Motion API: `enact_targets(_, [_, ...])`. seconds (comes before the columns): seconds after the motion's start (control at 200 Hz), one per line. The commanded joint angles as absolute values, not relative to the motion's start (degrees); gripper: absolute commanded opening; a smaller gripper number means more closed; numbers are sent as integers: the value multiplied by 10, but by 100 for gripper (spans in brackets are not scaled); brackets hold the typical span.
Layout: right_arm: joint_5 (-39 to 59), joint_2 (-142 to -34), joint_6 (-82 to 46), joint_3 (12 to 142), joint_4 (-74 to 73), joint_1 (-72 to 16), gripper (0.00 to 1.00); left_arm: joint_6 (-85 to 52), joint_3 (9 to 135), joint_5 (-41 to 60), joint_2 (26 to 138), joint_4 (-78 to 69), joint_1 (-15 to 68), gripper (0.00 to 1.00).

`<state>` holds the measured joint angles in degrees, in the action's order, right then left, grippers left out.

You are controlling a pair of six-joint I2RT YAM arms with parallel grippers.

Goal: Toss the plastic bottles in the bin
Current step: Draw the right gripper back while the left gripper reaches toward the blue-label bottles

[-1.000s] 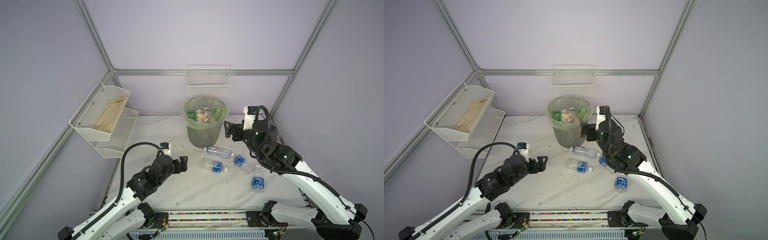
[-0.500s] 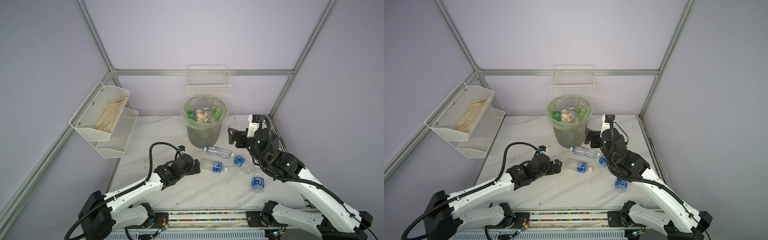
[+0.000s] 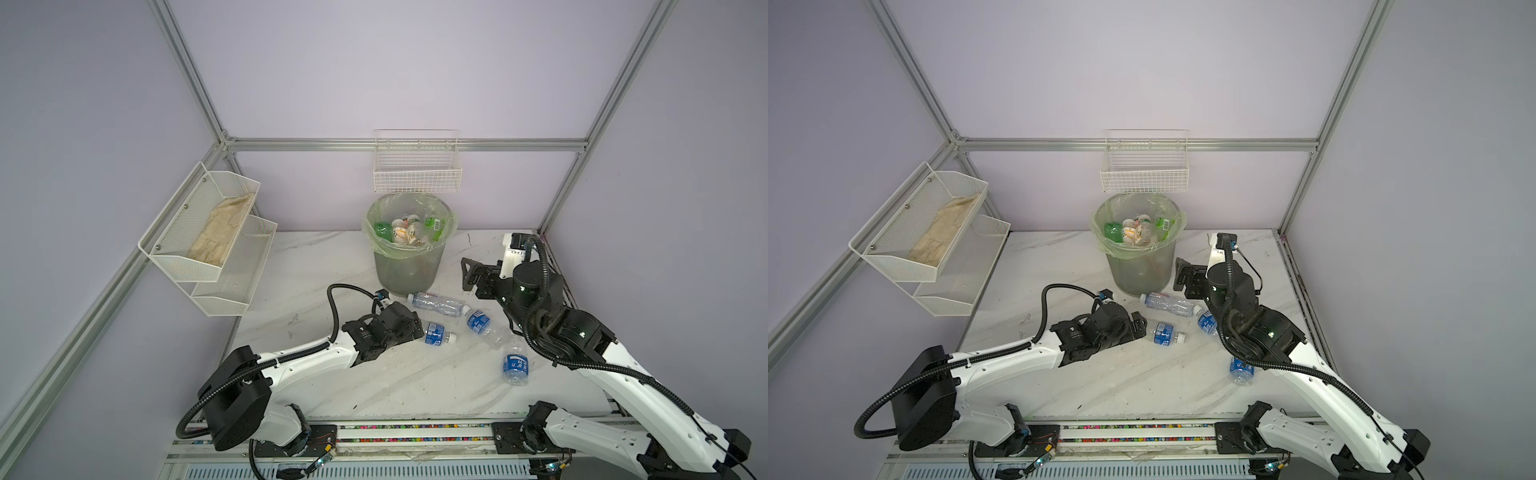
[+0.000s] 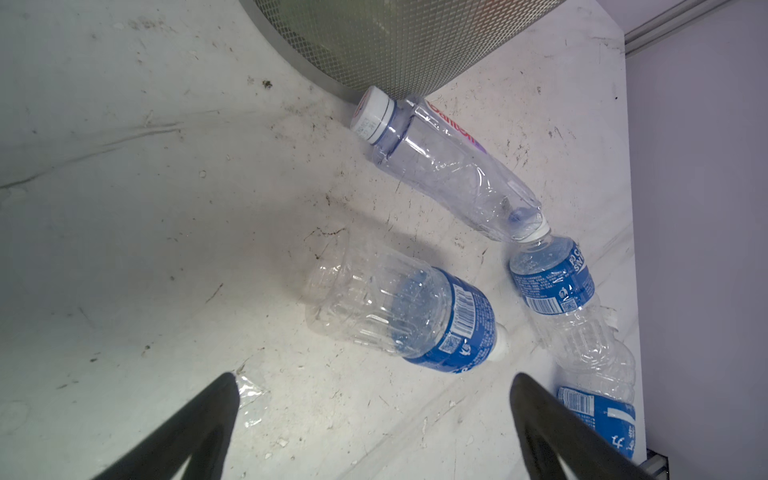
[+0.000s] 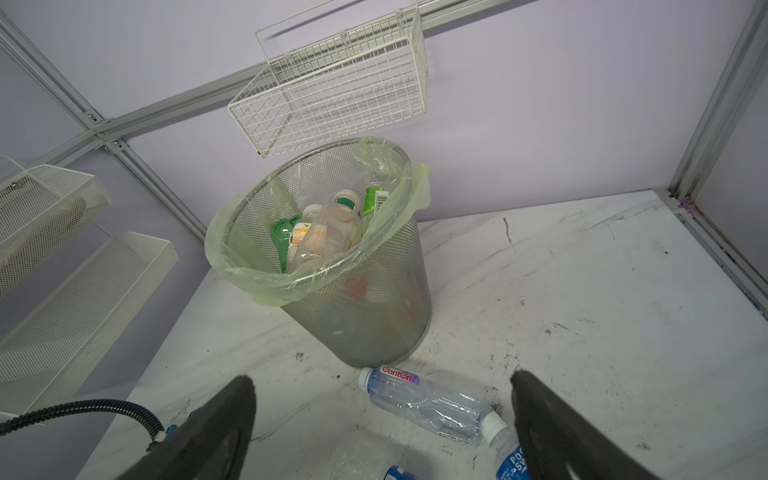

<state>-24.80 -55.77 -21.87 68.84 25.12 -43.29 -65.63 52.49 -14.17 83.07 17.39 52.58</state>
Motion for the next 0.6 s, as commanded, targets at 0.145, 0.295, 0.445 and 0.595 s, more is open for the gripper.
enact_targets(0.145, [-272,-540,-224,686,270,-432,97,-789,637,-176,888,231,540,100])
enact_targets(0.295, [-275,-536,-224,684,270,-432,97,-868,696,-171,935,321,544,100])
enact_targets(0.445, [-278,-535,-223,686,272,-432,97,-908,722,-146,966,330,545,100])
enact_targets(0.595, [-280,-529,-224,688,277,-432,97,-923,747,-146,989,339,548,99])
